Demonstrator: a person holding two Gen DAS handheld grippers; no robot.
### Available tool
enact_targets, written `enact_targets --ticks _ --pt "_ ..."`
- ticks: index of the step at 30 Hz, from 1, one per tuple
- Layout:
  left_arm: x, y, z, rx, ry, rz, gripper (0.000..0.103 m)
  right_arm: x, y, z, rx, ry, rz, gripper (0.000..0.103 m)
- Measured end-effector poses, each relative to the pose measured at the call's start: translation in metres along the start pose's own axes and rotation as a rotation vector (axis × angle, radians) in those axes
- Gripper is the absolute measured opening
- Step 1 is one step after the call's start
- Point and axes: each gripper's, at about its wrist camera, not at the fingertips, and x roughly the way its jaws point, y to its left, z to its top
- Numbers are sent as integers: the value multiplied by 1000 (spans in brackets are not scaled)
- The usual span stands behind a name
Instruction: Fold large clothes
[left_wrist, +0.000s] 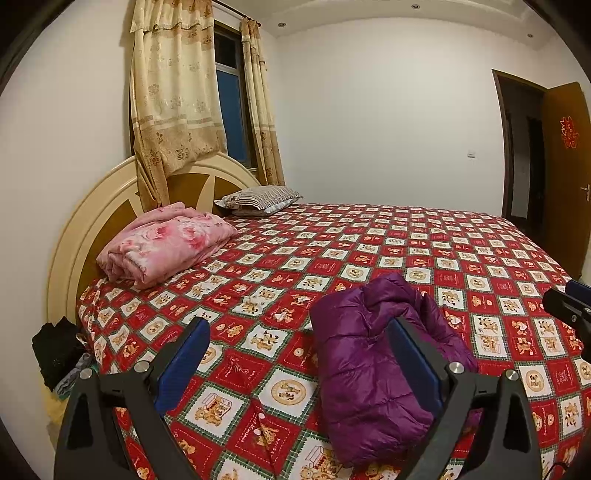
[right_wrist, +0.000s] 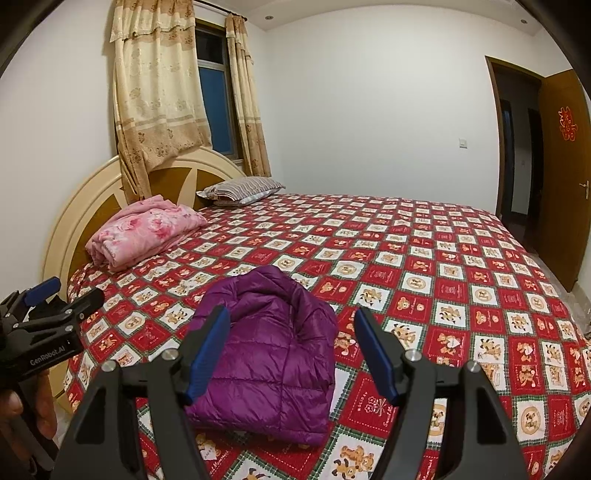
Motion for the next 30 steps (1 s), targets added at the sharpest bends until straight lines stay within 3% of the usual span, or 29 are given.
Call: enact_targets --ticks 30 --pt "8 9 -2 -13 9 10 97 1 5 -2 8 0 1 74"
